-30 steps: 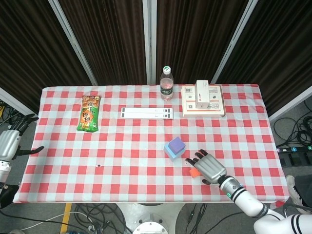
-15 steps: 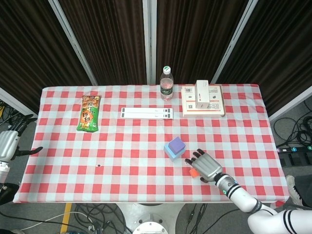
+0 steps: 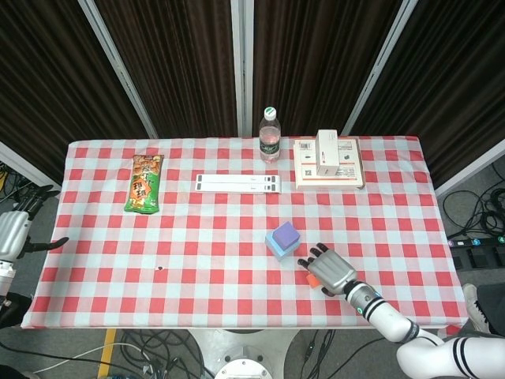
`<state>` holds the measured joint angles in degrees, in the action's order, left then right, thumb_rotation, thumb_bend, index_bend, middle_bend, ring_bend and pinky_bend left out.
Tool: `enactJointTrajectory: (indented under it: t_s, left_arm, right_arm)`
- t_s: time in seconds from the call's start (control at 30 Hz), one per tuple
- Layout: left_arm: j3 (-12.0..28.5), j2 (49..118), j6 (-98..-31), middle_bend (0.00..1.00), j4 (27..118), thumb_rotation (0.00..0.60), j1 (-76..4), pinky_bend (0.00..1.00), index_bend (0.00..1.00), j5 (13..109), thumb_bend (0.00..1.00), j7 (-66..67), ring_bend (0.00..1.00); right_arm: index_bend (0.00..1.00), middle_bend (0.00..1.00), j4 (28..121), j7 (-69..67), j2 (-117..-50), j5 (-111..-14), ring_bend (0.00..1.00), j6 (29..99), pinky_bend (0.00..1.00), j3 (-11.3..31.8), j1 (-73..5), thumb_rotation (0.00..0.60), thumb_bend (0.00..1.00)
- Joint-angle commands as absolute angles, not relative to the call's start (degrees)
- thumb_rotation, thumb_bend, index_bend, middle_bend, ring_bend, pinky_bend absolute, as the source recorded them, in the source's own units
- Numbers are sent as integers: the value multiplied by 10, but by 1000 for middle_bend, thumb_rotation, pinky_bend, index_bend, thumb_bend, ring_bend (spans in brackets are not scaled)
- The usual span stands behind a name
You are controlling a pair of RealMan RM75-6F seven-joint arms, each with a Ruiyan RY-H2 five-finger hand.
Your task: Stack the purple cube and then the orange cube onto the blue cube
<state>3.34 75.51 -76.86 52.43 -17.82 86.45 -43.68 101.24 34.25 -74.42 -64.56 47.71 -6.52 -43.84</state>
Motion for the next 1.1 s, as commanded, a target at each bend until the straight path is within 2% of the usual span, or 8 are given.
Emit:
enactJointTrajectory:
  t_s: [0.03, 1.1]
  left_arm:
    - [33, 754, -769, 219, 524, 600, -178, 288, 235, 864, 30, -437, 157]
    - [34, 764, -755, 219, 502, 600, -179, 288, 235, 860, 30, -450, 157]
  right_arm:
    - [199, 363, 1008, 342, -748, -643, 150, 471, 131, -63, -441, 600, 171]
    - [259, 421, 987, 338, -764, -631, 180, 452, 138, -57, -453, 600, 223]
